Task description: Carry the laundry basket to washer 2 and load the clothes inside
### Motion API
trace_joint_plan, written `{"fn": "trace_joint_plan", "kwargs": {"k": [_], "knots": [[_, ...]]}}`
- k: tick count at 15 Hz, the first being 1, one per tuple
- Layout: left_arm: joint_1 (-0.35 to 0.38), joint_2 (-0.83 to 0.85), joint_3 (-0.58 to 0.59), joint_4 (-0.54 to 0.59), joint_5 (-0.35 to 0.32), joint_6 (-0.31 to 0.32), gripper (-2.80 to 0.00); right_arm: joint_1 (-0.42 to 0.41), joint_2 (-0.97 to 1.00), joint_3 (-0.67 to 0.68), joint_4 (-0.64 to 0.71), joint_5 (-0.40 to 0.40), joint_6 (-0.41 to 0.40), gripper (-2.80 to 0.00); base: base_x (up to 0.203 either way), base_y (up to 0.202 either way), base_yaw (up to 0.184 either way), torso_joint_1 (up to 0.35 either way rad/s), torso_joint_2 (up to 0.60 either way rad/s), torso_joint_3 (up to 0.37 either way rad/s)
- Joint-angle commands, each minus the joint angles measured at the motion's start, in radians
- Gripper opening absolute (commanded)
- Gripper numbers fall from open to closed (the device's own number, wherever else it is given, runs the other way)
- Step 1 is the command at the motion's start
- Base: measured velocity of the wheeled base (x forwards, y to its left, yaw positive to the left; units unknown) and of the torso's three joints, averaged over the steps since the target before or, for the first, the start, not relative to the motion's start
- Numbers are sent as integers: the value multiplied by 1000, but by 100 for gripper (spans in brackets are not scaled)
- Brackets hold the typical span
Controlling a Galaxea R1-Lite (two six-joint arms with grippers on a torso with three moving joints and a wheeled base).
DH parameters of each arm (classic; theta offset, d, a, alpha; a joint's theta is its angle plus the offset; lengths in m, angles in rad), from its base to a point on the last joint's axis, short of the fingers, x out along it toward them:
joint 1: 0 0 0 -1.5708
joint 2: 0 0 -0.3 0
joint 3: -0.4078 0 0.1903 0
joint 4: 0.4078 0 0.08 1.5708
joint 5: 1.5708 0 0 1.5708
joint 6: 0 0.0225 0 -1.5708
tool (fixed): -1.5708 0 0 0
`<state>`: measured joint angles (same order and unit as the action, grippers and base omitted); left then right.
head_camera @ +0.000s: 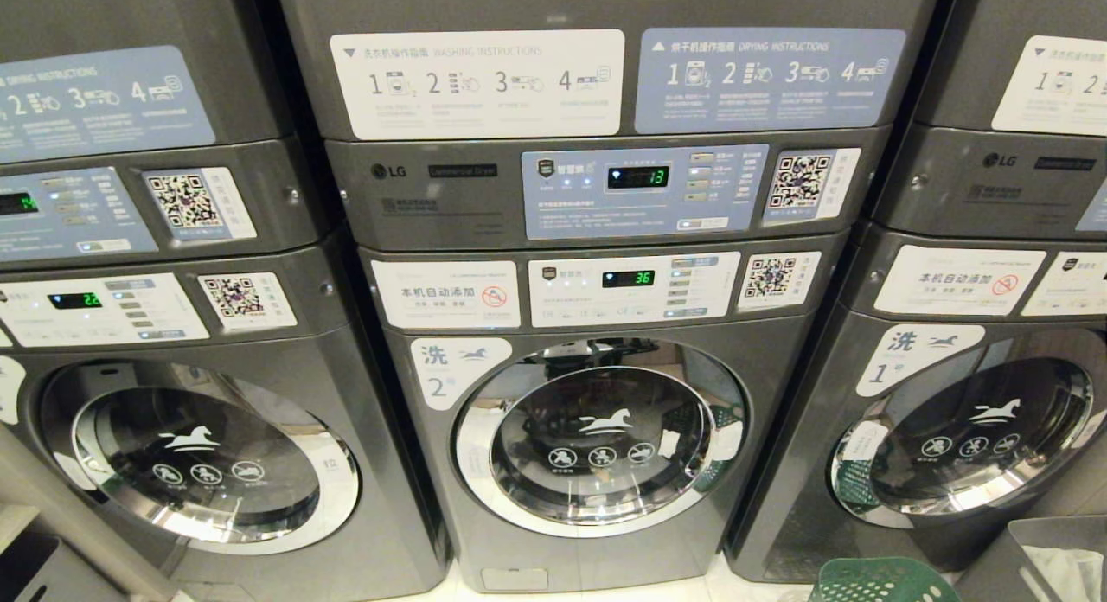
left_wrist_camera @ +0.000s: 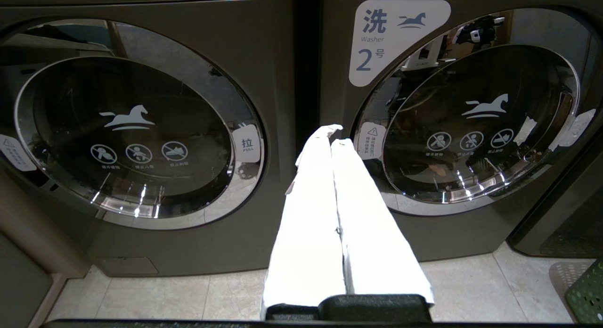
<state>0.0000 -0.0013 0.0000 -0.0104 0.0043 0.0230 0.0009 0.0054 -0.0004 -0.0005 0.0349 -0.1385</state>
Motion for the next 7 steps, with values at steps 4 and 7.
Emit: {"fn": "trace_joint_plan", "kwargs": {"k": [4,7], "knots": [[0,1,6,0,0,0,-280,-1,-5,0,7,-13,28,-280,0,0,0,0,0,0],[0,1,6,0,0,0,-280,0,-5,0,6,-15,26,-280,0,0,0,0,0,0]]}}
